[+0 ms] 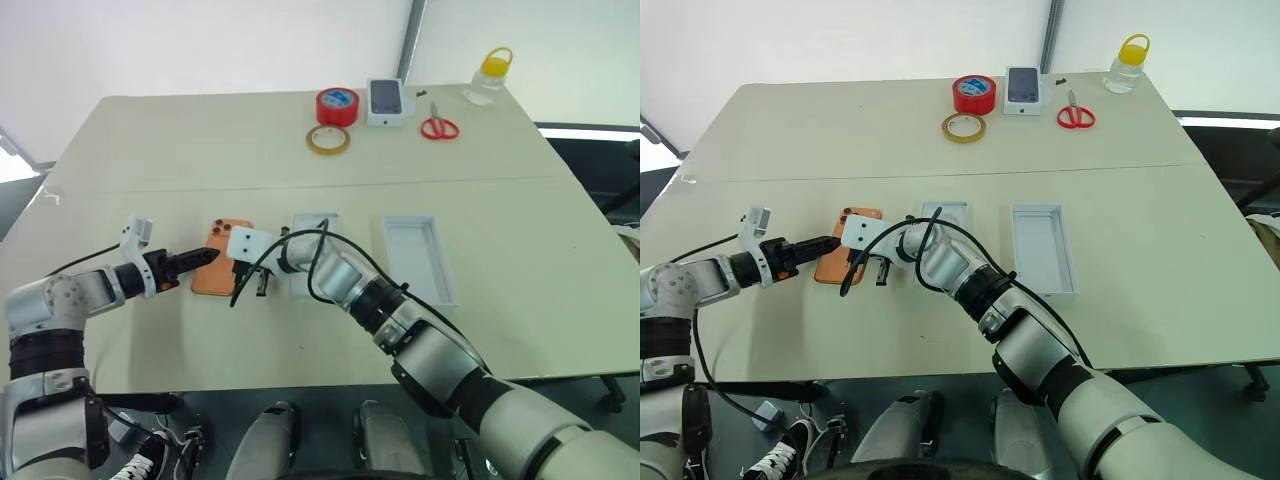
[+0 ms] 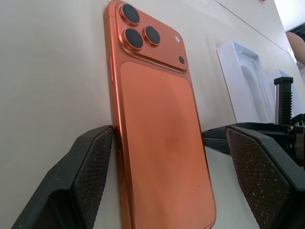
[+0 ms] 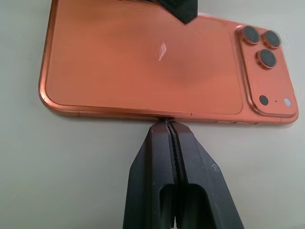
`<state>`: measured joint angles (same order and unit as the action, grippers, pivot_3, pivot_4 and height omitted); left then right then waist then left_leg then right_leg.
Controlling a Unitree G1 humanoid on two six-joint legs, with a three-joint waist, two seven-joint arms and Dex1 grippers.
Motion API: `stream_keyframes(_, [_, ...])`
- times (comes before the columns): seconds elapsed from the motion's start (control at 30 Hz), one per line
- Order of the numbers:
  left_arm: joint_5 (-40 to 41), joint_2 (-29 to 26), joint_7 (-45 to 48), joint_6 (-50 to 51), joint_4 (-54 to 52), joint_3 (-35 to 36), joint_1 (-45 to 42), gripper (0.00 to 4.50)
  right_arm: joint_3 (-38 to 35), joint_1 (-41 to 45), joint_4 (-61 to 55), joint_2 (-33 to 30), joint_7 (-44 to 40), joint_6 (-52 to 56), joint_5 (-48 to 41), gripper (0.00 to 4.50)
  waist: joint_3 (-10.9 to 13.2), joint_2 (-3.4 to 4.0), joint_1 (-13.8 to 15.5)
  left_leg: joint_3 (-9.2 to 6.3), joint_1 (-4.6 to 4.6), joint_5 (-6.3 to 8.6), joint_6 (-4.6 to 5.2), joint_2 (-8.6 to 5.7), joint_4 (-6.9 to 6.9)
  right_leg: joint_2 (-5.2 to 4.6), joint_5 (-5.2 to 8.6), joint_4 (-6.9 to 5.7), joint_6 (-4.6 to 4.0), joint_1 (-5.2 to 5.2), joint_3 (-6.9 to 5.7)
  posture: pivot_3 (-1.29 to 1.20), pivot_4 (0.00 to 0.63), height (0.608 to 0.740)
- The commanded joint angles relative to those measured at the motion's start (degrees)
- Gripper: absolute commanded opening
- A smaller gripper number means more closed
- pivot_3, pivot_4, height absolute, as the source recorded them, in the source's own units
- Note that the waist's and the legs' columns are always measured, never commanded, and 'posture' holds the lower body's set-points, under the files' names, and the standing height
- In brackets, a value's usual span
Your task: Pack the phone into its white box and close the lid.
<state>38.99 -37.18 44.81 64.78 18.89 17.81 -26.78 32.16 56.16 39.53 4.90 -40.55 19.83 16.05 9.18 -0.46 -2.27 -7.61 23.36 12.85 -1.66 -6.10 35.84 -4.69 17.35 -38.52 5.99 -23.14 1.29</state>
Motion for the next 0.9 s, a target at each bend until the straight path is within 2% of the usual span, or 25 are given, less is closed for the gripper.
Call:
stream_keyframes(0.03, [1.0,3.4,1.1,4.5,0.2,-4.5,0.9,3.95,0.1,0.8,-0.1,0.4,0.6,-1.4,1.0,0.03,0.0,0.0,0.1,0.0,0.0,0.0,0.0,-0.01,0.01,0.0,0.0,0.0,0.0,0.0,0.0,0.0,0.15,0.74])
stream_keyframes(0.43, [0.0,2.7,1.0,1.7,5.8,0.6,-1.3,3.95,-0.2,-0.3,-1.5,-0.7,-0.6,-1.5,1.3,0.03,0.0,-0.01,-0.2,-0.03,0.0,0.0,-0.01,0.0,0.02,0.01,0.0,-0.01,0.0,-0.01,-0.01,0.0,0.15,0.74])
stream_keyframes(0.53, [0.2,2.8,0.7,1.8,5.7,1.2,-1.0,3.07,0.1,-0.4,-1.6,-0.7,-0.7,-1.6,1.4,0.0,0.0,-0.02,-0.3,-0.03,0.0,0.0,-0.01,0.01,0.02,0.01,0.0,-0.05,0.0,-0.04,0.0,0.0,0.15,0.74])
stream_keyframes(0.67, [0.4,2.6,1.0,2.4,5.1,1.2,-0.5,1.09,0.0,-0.5,-1.7,-0.7,-0.6,-1.7,1.4,0.0,0.0,-0.03,-0.4,-0.02,0.02,-0.01,-0.01,0.02,0.01,0.01,0.0,-0.05,0.0,-0.07,0.01,0.0,0.15,0.74])
stream_keyframes(0.9, [1.1,2.9,0.6,3.0,4.8,1.6,0.1,1.09,0.0,-0.6,-1.9,-0.8,-0.6,-1.8,1.7,0.0,0.0,-0.05,-0.4,-0.03,0.01,0.0,-0.01,0.02,0.01,0.02,0.0,-0.07,0.0,-0.08,0.01,0.0,0.15,0.74])
